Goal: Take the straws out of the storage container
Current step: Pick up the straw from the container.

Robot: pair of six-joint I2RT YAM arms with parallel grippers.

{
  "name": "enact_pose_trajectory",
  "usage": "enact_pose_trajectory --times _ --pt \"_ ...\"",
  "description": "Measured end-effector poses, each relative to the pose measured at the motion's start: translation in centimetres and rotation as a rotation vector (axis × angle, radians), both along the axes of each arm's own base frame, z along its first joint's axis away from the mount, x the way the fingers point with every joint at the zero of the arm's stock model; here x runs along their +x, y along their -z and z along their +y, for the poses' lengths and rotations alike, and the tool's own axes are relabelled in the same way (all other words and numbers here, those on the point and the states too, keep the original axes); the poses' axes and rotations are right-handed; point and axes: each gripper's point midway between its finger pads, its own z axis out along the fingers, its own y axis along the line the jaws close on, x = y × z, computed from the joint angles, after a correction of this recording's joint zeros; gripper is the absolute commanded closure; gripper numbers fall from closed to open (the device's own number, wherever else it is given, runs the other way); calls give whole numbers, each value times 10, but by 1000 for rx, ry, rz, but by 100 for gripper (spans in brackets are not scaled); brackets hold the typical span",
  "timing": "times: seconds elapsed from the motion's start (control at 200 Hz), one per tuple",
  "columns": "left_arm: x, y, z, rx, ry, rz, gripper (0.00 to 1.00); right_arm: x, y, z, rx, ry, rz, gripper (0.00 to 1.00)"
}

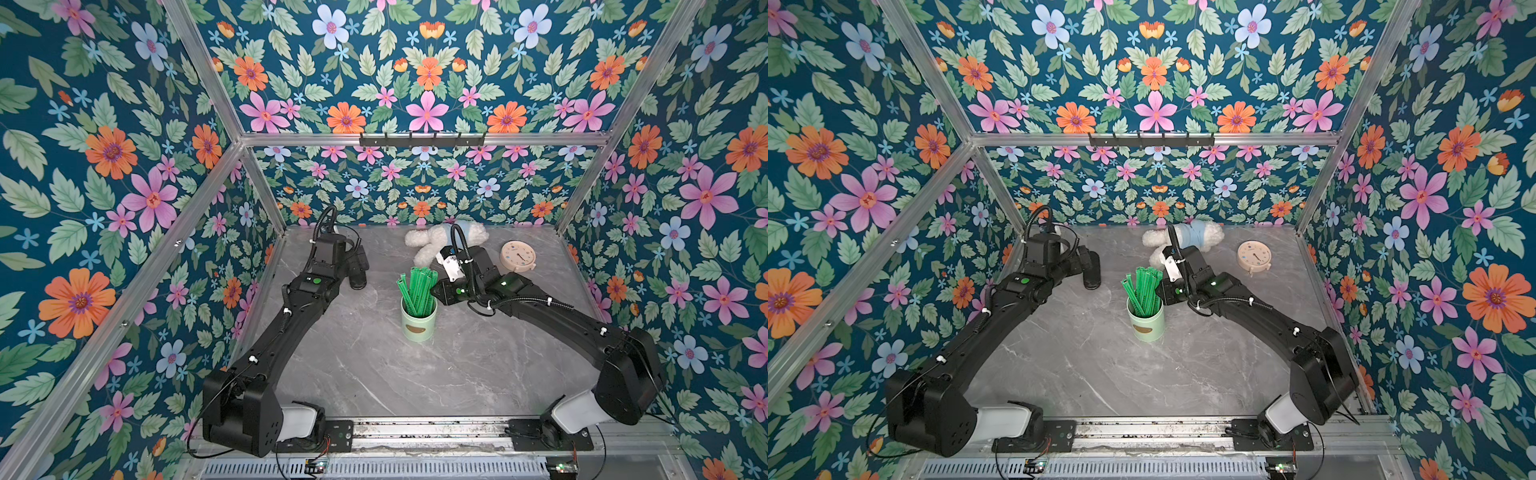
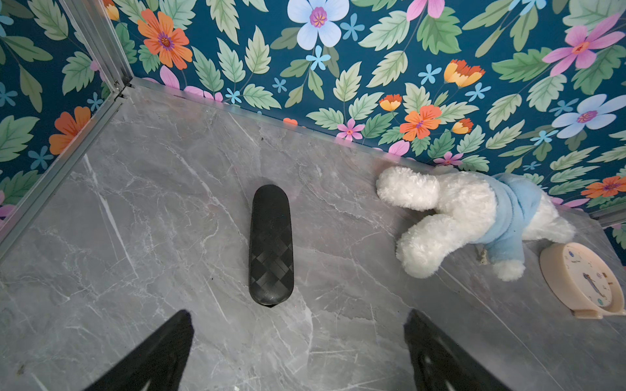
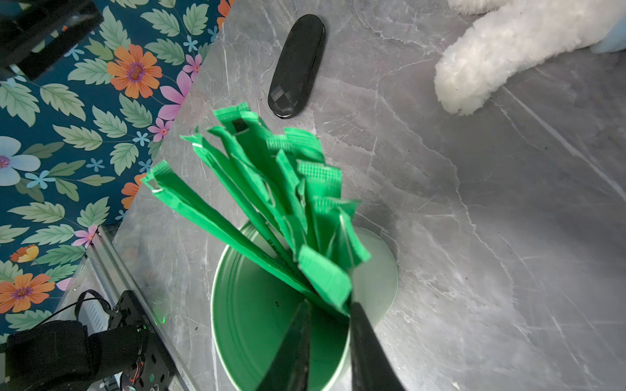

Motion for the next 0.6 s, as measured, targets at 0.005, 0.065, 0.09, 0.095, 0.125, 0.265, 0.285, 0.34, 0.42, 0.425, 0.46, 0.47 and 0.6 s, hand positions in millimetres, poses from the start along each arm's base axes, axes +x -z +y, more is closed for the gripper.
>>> enact_pose_trajectory --times 0.005,0.065,0.09,0.095,0.125,0.265,0.285,0.34,0.42,0.425,0.46,0.47,0.6 --pt "0 0 0 0 0 0 0 0 0 0 0 0 0 79" --pt "0 0 0 0 1 0 1 1 1 1 1 -2 2 80" --pt "0 0 0 0 1 0 0 1 1 1 0 -1 2 82" --pt "0 0 0 0 1 0 1 1 1 1 0 -1 2 82" --pt "0 0 0 0 1 0 1 1 2 1 0 -2 3 82" --pt "0 0 0 0 1 0 0 3 2 2 2 1 7 84" --pt "0 0 0 0 1 0 1 3 3 3 2 1 7 84" --pt "0 -1 0 -1 1 -1 1 3 4 3 1 2 11 83" --pt "0 -1 0 -1 1 -2 1 4 5 3 -1 3 14 82" --pt "0 -1 0 -1 1 -2 1 4 6 3 -1 3 14 82" --pt "0 -1 -1 -2 2 -2 1 4 6 3 -2 3 14 81" --pt "0 -1 -1 -2 3 -2 1 4 6 3 -2 3 15 81" --pt "0 -1 -1 -3 5 -1 1 5 7 4 -3 3 16 81"
